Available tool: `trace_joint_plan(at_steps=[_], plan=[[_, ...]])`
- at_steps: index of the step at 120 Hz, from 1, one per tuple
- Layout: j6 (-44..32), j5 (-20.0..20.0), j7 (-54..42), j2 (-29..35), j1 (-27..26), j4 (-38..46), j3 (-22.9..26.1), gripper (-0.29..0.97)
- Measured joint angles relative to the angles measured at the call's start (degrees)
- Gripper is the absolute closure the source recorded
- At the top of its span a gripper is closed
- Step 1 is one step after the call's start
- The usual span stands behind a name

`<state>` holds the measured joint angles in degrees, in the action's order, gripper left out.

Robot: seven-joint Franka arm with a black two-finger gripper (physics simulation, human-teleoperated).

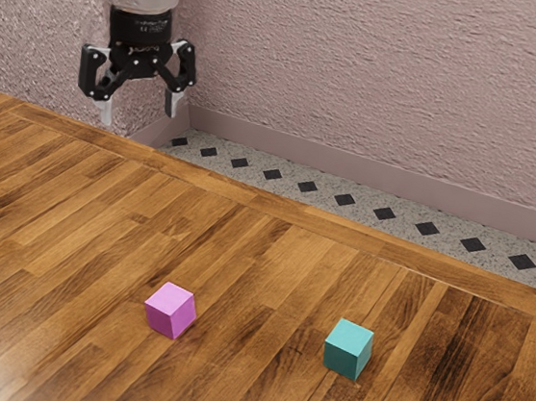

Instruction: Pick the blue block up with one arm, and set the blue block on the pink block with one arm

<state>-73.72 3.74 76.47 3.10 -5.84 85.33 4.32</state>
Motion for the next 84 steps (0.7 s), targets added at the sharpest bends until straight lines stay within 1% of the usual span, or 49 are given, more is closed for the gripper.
trace_joint_plan(at_steps=[11, 17, 19, 24, 33, 41, 47, 56, 63, 75, 84], plan=[[-2.4, -0.2, 1.0, 1.5, 0.8, 3.1, -0.2, 0.00], [-3.4, -0.4, 1.5, 2.7, 0.2, 4.5, -0.2, 0.00], [-4.1, -0.8, 1.7, 3.2, -0.2, 6.2, -0.3, 0.00], [-5.8, -3.4, 2.0, 4.9, -1.9, 10.5, -2.2, 0.00], [-8.0, -8.2, 3.3, 9.6, -2.5, 17.0, -4.2, 0.00], [-10.3, -10.6, 3.4, 9.7, -4.1, 20.5, -4.5, 0.00], [-12.1, -11.3, 1.6, 8.9, -5.0, 22.1, -4.0, 0.00], [-14.5, -8.7, -4.1, 7.2, -5.6, 23.0, -1.1, 0.00], [-17.6, -7.3, -8.5, 4.6, -5.6, 23.7, 1.4, 0.01], [-25.0, -6.0, -15.2, -0.5, -5.4, 25.1, 8.2, 0.01], [-30.6, -5.5, -19.8, -3.1, -6.9, 26.3, 11.9, 0.01]])
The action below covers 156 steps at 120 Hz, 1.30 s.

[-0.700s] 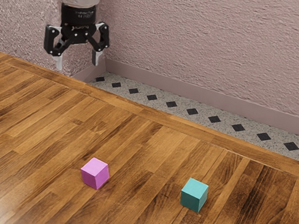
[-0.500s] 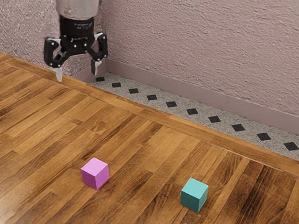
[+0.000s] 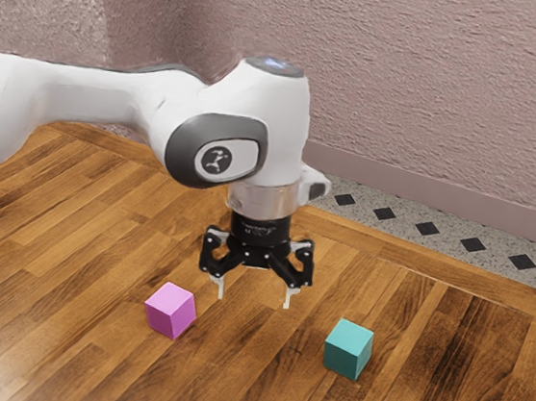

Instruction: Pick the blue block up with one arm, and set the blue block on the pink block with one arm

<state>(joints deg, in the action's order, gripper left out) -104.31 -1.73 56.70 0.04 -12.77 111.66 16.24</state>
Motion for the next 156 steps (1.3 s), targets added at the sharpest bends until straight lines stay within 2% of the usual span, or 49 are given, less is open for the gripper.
trace_joint_plan(at_steps=[18, 37, 41, 50, 56, 64, 72, 87, 101, 129, 156], plan=[[-7.0, 0.9, -11.4, -3.9, -5.7, 0.6, 1.5, 0.00], [-11.4, 1.6, -21.1, -8.3, 0.9, -1.6, 1.6, 0.00], [-12.4, 1.6, -22.8, -7.4, 0.9, -0.2, 1.6, 0.00], [-15.7, 1.6, -26.0, -0.6, -0.1, 8.4, 2.4, 0.00], [-17.5, 1.6, -27.9, -0.5, -1.7, 10.1, 2.7, 0.00], [-19.4, 1.6, -30.2, -4.5, -3.8, 7.9, 3.1, 0.00], [-21.6, 1.6, -32.3, -7.4, -3.4, 6.6, 3.8, 0.00], [-25.2, 1.6, -35.3, -10.8, -3.7, 2.1, 4.6, 0.00], [-27.6, 1.0, -37.3, -12.2, -4.2, 1.4, 4.7, 0.00], [-29.7, -2.1, -39.5, -17.6, -2.8, -0.9, 3.8, 0.00], [-30.4, -2.1, -41.2, -23.2, -2.2, -5.4, 1.5, 0.00]])
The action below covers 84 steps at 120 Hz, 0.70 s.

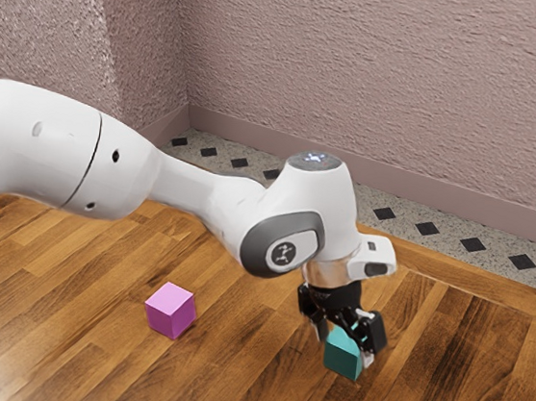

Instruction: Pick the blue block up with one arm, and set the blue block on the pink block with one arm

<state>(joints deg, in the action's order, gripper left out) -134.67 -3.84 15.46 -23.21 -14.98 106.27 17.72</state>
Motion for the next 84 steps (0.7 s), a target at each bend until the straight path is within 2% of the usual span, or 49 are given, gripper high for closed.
trace_joint_plan(at_steps=[26, 49, 66, 84], plan=[[-0.2, 0.9, -2.6, -5.6, 1.3, -5.1, -1.0, 0.00], [-0.3, 1.4, -4.3, -7.3, 1.6, -6.3, -0.9, 0.00], [0.6, -0.2, -3.7, -8.2, 1.7, -7.6, -1.0, 0.00], [1.1, -0.2, -3.1, -9.6, 1.6, -7.6, -1.0, 0.00]])
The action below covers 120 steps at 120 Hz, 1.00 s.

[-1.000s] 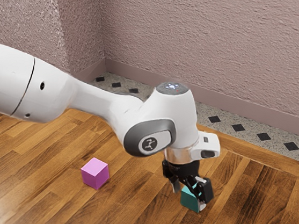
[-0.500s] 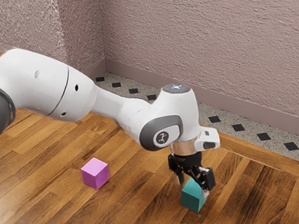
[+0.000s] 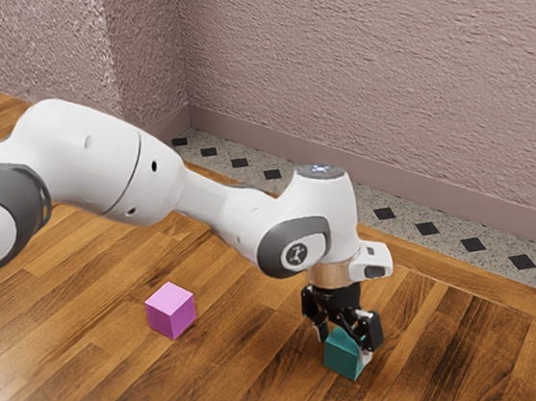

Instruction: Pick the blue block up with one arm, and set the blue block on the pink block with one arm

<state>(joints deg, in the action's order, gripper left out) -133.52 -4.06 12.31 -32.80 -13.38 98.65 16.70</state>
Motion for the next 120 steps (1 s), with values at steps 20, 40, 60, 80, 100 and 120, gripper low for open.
trace_joint_plan(at_steps=[20, 40, 60, 80, 100, 120], plan=[[0.3, 0.7, 0.4, -1.4, -0.1, -0.3, 0.0, 0.00], [0.3, 0.9, 0.8, -2.3, -0.2, -0.7, 0.0, 0.00], [0.1, 1.0, 1.0, -2.5, -0.4, -0.7, 0.0, 0.23], [0.0, 2.6, 1.7, 0.1, -0.5, -0.1, -0.2, 0.34], [0.0, 4.0, 2.4, 12.6, 0.6, 7.3, -1.6, 0.35], [1.0, 4.6, 3.1, 31.0, 11.3, 23.0, -2.0, 0.34]])
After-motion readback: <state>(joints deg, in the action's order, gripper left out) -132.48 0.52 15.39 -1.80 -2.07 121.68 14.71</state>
